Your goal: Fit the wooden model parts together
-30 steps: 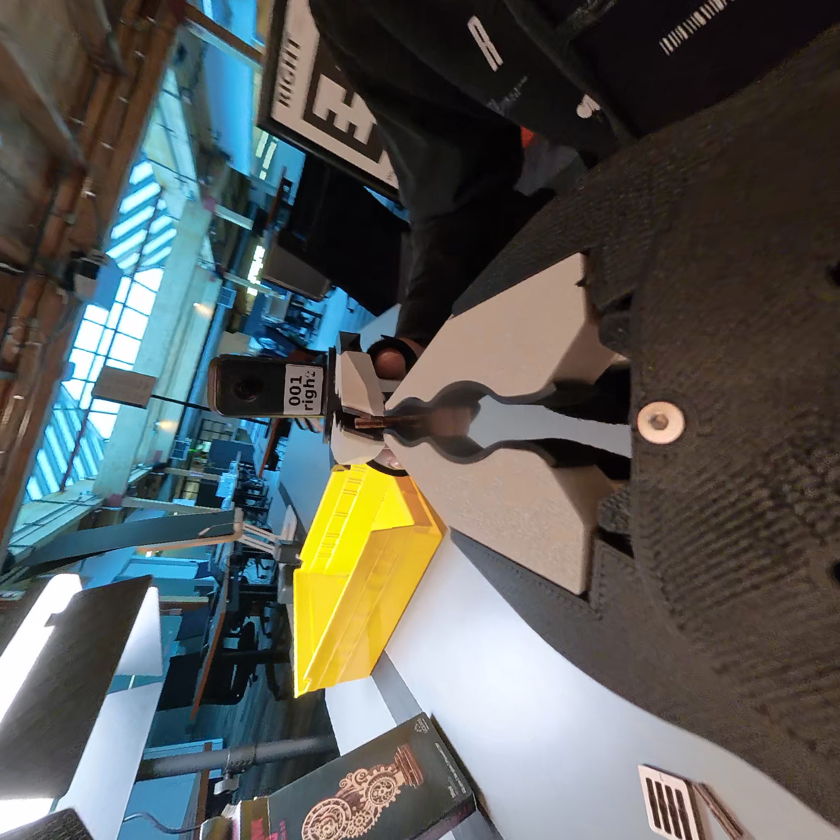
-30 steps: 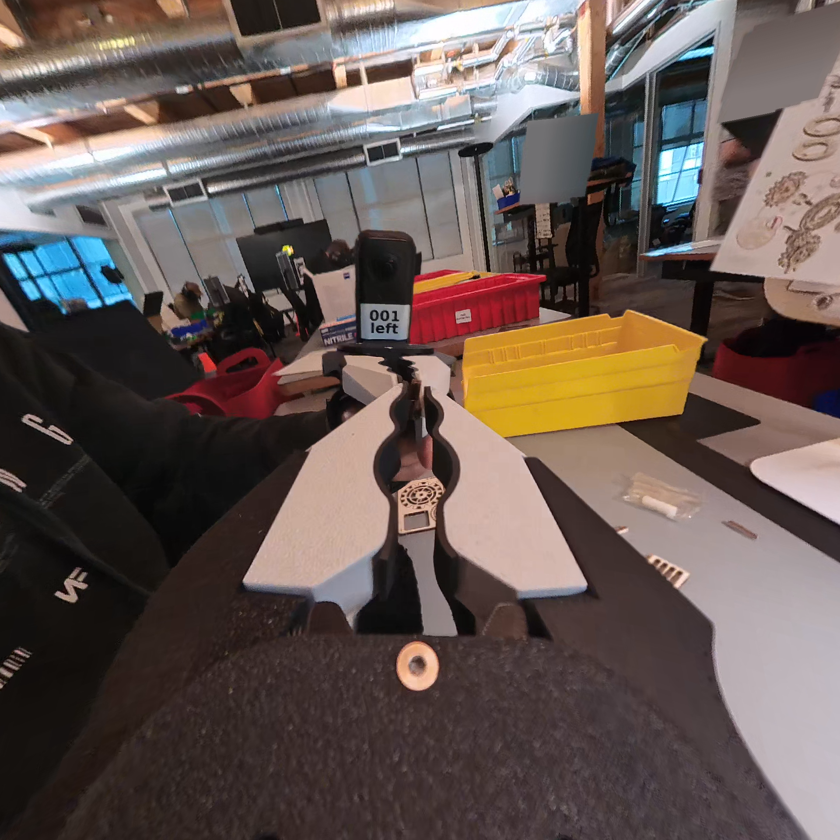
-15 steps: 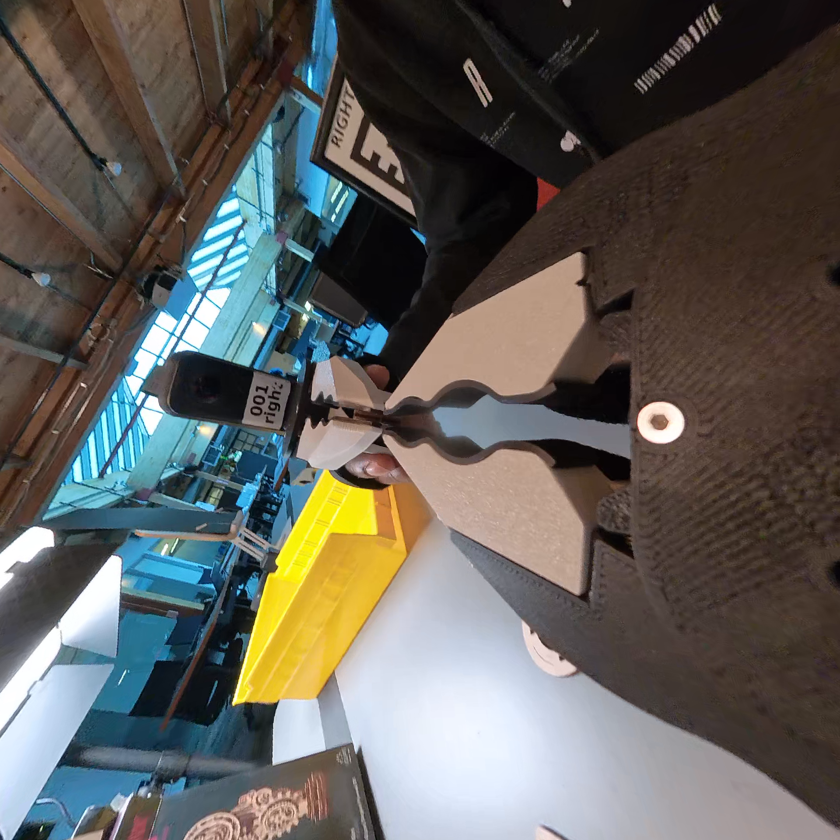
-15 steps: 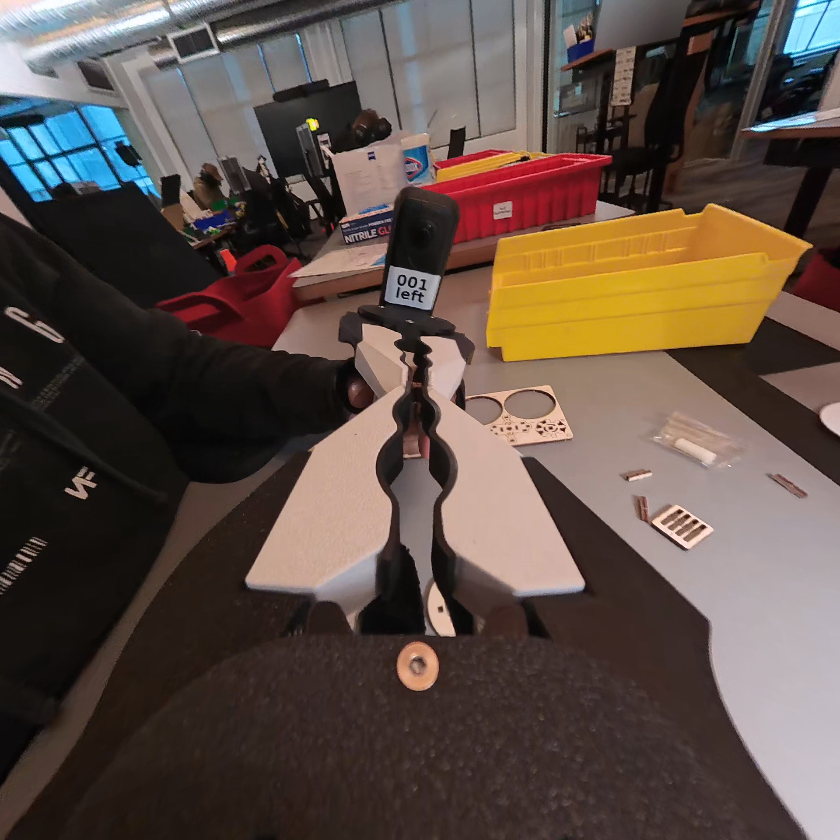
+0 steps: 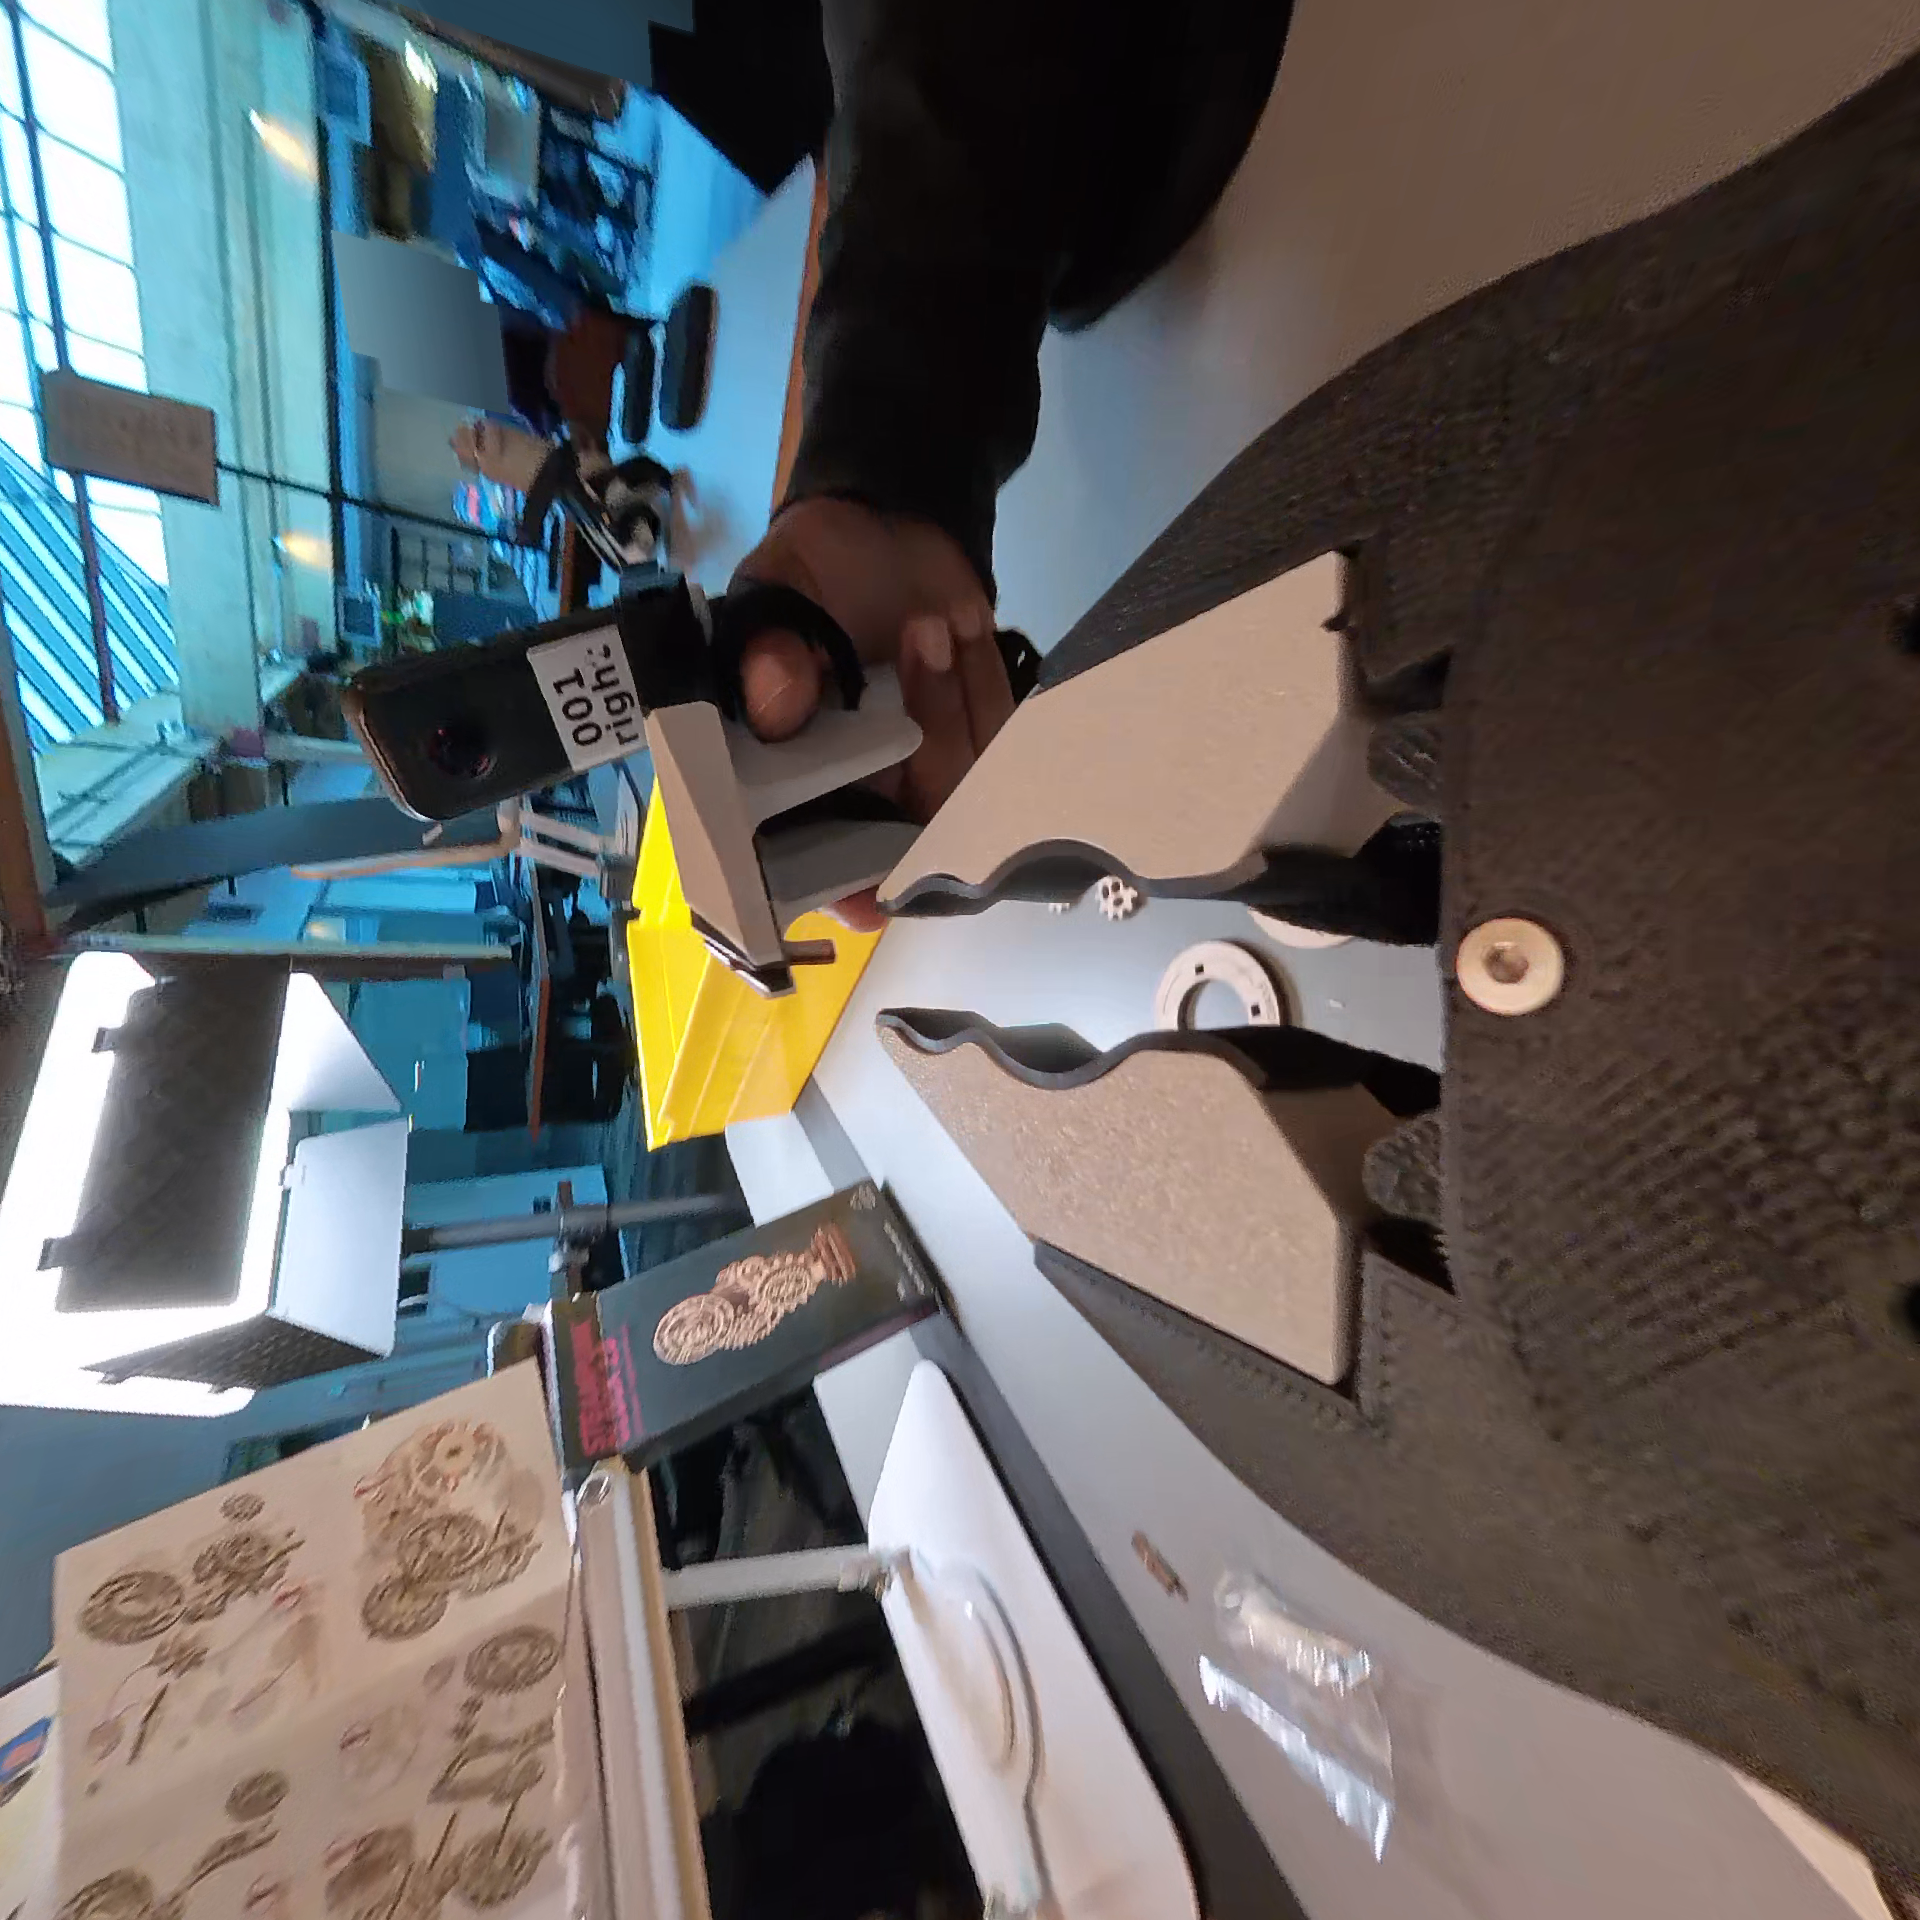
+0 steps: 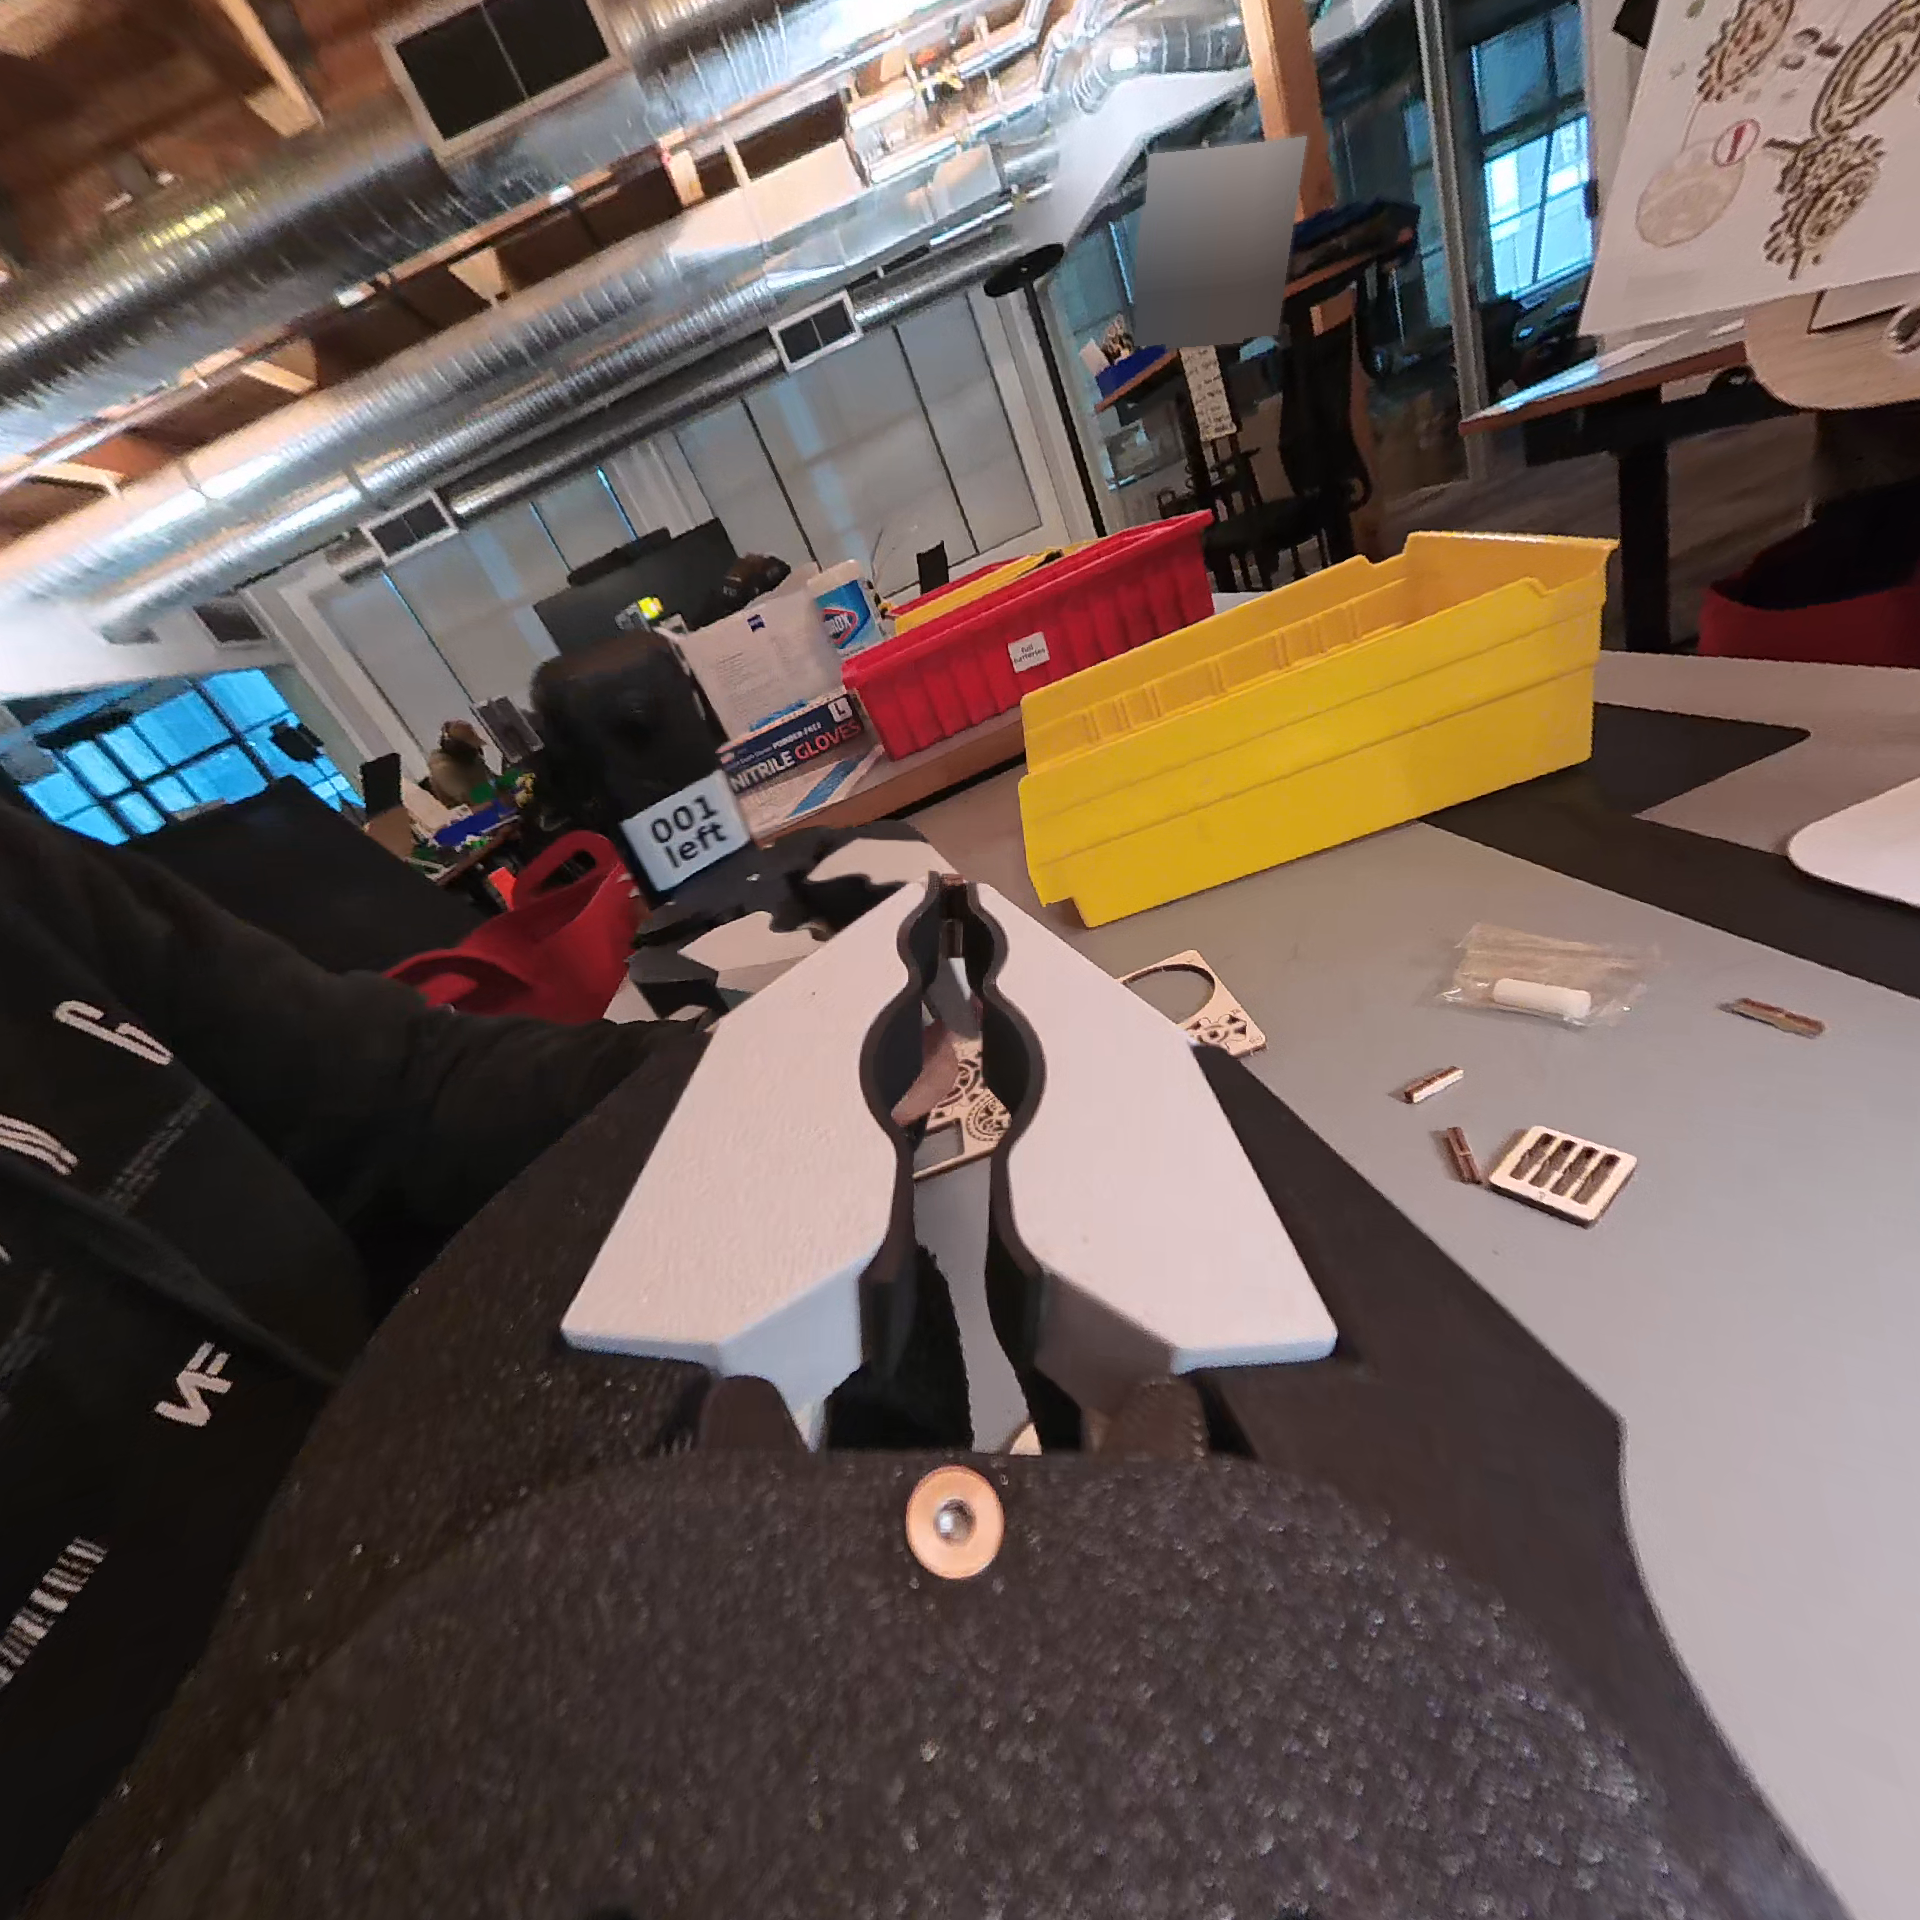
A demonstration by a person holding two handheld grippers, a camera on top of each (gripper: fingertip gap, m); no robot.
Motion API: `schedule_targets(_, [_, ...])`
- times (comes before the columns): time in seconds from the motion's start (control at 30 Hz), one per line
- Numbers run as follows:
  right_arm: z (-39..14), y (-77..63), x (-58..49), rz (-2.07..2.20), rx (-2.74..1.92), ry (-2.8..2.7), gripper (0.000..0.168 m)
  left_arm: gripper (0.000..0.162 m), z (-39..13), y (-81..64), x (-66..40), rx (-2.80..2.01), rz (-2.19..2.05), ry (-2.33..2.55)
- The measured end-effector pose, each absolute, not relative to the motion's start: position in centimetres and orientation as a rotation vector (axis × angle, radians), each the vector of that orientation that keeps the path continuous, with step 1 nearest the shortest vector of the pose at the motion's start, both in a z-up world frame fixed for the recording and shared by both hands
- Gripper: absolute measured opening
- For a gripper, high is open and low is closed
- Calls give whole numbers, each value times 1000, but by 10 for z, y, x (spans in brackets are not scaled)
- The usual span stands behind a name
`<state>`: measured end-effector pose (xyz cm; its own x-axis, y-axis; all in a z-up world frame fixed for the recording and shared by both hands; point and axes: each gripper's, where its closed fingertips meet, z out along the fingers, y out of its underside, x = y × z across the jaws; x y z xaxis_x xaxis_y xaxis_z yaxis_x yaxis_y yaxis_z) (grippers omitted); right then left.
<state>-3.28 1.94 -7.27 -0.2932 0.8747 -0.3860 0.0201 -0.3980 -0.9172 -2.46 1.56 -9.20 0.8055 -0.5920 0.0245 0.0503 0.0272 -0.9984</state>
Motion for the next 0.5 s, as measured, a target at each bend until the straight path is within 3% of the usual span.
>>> schedule_targets(0.3, [-71, 10, -41, 1731, -1352, -1147, 0, 6, -79, 12, -28, -1420, -187, 501])
schedule_targets(0.5, [-65, 5, -38, 1719, -1311, -1188, 1, 2, -74, 7, -26, -1409, -229, 501])
